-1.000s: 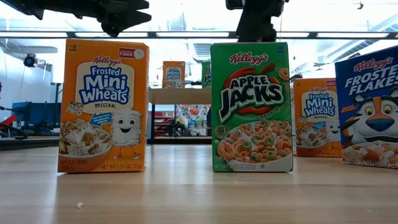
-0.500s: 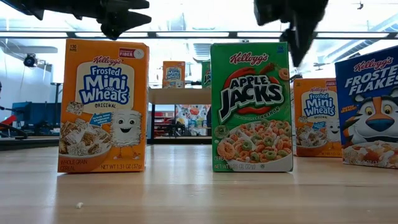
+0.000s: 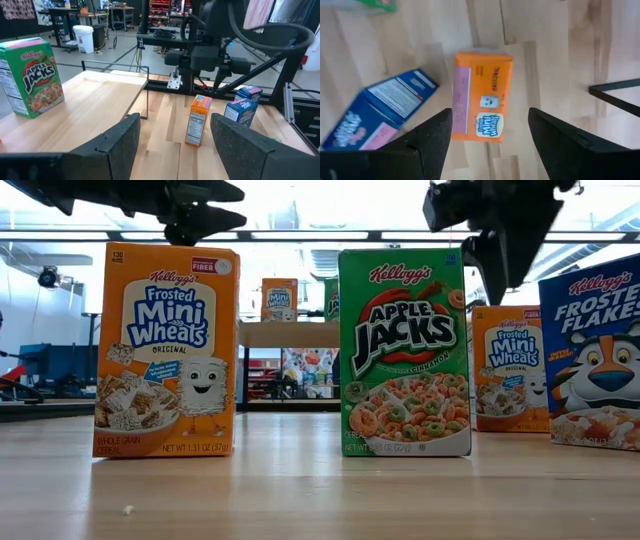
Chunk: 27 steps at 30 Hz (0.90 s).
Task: Stack cereal on shelf
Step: Put the right orange cereal box aligned with the other orange cereal box on the shelf
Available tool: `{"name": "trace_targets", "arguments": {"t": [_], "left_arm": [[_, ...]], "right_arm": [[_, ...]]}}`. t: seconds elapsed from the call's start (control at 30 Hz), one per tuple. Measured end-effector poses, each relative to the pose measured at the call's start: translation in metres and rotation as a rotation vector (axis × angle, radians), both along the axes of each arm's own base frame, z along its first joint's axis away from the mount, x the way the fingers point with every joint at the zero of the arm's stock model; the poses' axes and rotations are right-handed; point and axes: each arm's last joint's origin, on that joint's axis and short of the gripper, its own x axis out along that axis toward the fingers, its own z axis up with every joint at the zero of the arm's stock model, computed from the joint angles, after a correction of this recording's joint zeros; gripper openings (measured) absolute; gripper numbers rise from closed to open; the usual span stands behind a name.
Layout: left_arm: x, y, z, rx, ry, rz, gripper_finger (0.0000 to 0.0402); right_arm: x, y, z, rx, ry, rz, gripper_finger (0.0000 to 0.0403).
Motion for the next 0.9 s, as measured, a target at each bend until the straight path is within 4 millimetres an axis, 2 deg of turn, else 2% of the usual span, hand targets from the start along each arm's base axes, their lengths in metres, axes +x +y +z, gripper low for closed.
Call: {"name": "trace_targets", "arguments": {"t": [0.17, 0.6, 0.73, 0.9], "left_arm": [[0.000, 0.000, 0.000, 0.000, 0.001, 0.000, 0.0227], [0.000, 0.000, 0.000, 0.007, 0.002, 0.000, 0.0227], [0.000, 0.000, 0.000, 0.008, 0.002, -0.001, 0.0227], [0.000, 0.000, 0.000, 0.008, 0.001, -0.001, 0.0227]], "right_arm": [[0.003, 0.007, -0.007, -0.014, -0.044, -0.003, 0.0254], [0.001, 0.005, -0.037, -0.062, -0.036, -0.059, 0.0255], [0.000, 0.005, -0.043, -0.061, -0.034, -0.050, 0.0233], [-0.001, 0.005, -0.044, -0.060, -0.032, -0.044, 0.0185]]}}
